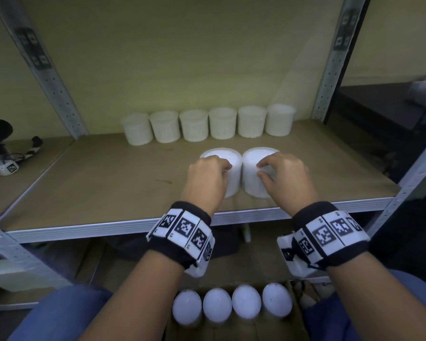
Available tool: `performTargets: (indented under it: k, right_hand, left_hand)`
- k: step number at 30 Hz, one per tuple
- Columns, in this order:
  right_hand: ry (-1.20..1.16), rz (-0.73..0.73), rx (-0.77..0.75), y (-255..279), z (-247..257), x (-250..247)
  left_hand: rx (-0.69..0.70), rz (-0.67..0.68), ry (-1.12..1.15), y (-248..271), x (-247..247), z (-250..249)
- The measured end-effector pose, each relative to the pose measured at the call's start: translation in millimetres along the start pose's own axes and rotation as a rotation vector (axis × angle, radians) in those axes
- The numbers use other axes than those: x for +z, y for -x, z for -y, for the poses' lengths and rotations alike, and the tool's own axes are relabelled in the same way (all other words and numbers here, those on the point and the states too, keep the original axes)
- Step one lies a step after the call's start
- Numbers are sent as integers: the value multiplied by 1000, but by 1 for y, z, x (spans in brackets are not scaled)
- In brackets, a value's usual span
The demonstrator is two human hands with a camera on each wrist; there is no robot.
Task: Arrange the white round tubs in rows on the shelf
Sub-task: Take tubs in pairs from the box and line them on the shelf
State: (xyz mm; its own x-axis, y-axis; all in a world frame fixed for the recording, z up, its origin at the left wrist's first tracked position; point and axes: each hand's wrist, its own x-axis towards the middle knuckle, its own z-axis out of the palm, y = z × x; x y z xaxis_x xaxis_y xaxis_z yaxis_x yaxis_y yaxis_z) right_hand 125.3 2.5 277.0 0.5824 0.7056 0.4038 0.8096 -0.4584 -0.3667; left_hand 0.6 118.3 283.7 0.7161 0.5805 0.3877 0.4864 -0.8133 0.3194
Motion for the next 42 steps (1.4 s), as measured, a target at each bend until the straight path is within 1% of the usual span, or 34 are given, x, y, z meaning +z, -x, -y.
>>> performTargets:
  k: [7, 14, 21, 28, 39, 42]
  right_hand:
    - [30, -3, 84, -25, -32, -6]
    - [22, 8, 198, -57, -58, -7]
    - [43, -15, 220, -81, -77, -2]
    - [51, -1, 252, -104, -90, 1]
    - [27, -14, 285, -131, -104, 8]
    - [43, -21, 263, -135, -106, 11]
  left_hand:
    - [23, 40, 78, -42, 28, -17]
    - [56, 70, 86, -84, 51, -34]
    - [60, 80, 108, -112, 66, -42]
    - [48, 92, 111, -138, 80, -47]
    - [54, 106, 122, -159, 91, -49]
    - [41, 106, 146, -165, 94, -46]
